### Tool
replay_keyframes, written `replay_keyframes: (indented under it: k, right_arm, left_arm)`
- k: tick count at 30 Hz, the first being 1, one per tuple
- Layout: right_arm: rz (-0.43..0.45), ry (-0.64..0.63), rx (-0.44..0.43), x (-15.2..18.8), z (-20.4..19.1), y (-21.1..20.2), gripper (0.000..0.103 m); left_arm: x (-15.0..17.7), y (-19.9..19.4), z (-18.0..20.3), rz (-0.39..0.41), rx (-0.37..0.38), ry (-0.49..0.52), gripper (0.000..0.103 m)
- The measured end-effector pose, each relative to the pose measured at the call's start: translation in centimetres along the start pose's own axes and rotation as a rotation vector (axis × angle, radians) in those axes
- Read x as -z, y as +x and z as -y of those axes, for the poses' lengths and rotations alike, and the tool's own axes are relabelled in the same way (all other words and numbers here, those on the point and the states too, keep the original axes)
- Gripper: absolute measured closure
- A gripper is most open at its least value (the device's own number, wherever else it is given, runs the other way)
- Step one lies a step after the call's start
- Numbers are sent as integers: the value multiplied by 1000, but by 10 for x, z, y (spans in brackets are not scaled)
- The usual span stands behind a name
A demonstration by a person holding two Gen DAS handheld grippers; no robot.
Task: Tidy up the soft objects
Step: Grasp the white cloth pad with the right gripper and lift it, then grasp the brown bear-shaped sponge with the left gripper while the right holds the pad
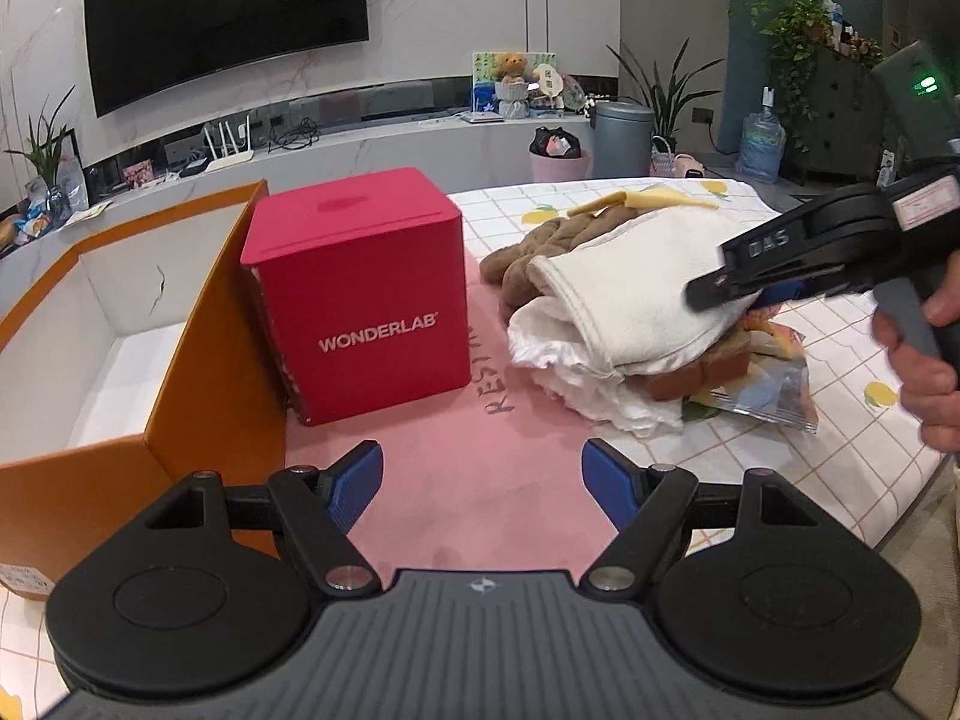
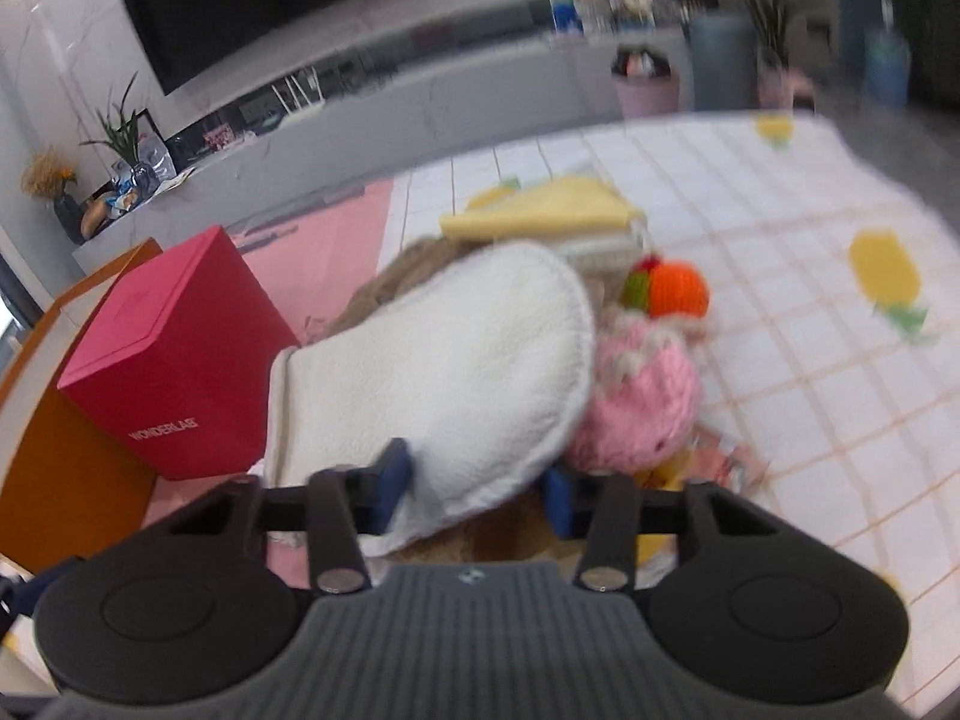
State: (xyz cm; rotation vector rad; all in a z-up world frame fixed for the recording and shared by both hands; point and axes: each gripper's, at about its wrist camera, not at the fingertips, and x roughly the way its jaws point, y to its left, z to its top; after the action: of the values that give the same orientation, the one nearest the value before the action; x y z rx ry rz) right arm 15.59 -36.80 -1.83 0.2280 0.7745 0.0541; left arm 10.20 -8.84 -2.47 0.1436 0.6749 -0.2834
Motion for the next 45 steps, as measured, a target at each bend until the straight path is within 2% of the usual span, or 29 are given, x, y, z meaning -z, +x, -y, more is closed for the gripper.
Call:
replay_keyframes:
  k: [1, 3, 7, 11, 14, 15, 16, 21, 23, 24, 26, 28, 30, 33, 35, 37, 38, 39, 41, 43, 45]
  right_arm:
    - [20, -18, 9, -1, -2, -5, 83]
    - [40, -38, -1, -3, -3, -18, 94]
    - [75, -67, -5, -8, 2, -49, 99]
    - [-10, -48, -50, -8, 12, -59, 99]
    - [-60, 3, -21, 0, 22, -43, 88]
    - [-69, 39, -14, 2, 27, -35, 73]
    - [-71, 81, -27, 5, 34, -27, 66]
    - [-40, 373, -151, 11, 75, -4, 59]
    - [-46, 425, -186, 12, 80, -2, 59]
    - [-40, 427, -191, 12, 80, -2, 62]
    - [-19, 412, -186, 11, 76, -7, 74]
    - [-18, 396, -186, 7, 73, -13, 91]
    - [-12, 361, -155, 6, 68, -26, 96]
    - [3, 257, -97, -4, 62, -58, 98]
    - [63, 148, -53, -13, 55, -88, 98]
    - [123, 12, 52, -23, 45, -114, 98]
    - [123, -51, 129, -26, 41, -123, 98]
    - [96, -114, 206, -29, 37, -126, 98]
    - [33, -209, 307, -27, 36, -125, 98]
    - [-17, -224, 314, -21, 45, -118, 98]
    - [-80, -198, 283, -13, 61, -100, 98]
  left_arm:
    - [0, 0, 0, -3, -2, -2, 14]
    - [2, -1, -1, -5, -4, -3, 14]
    - [3, -4, -1, -6, -2, 0, 14]
    - [5, -8, 2, 2, 5, 14, 14]
    - [5, -10, 4, 6, 5, 26, 14]
    - [5, -10, 4, 7, 5, 27, 14]
    - [6, -10, 4, 7, 6, 27, 14]
    - [7, -11, 3, 20, -19, 40, 14]
    - [7, -9, 2, 16, -19, 35, 14]
    - [6, -8, 2, 12, -16, 32, 14]
    - [6, -6, 1, 7, -17, 30, 14]
    - [7, -6, 2, 6, -22, 34, 14]
    - [7, -8, 2, 13, -21, 43, 14]
    - [6, -11, 4, 24, -1, 57, 14]
    - [2, -11, 9, 16, 35, 73, 14]
    - [-2, -11, 16, 8, 54, 79, 14]
    - [-4, -11, 21, 2, 63, 78, 14]
    - [-7, -10, 25, -4, 75, 74, 14]
    - [-13, -8, 35, -18, 108, 72, 14]
    - [-20, -7, 45, -18, 130, 67, 13]
    - [-30, -2, 57, -9, 141, 68, 13]
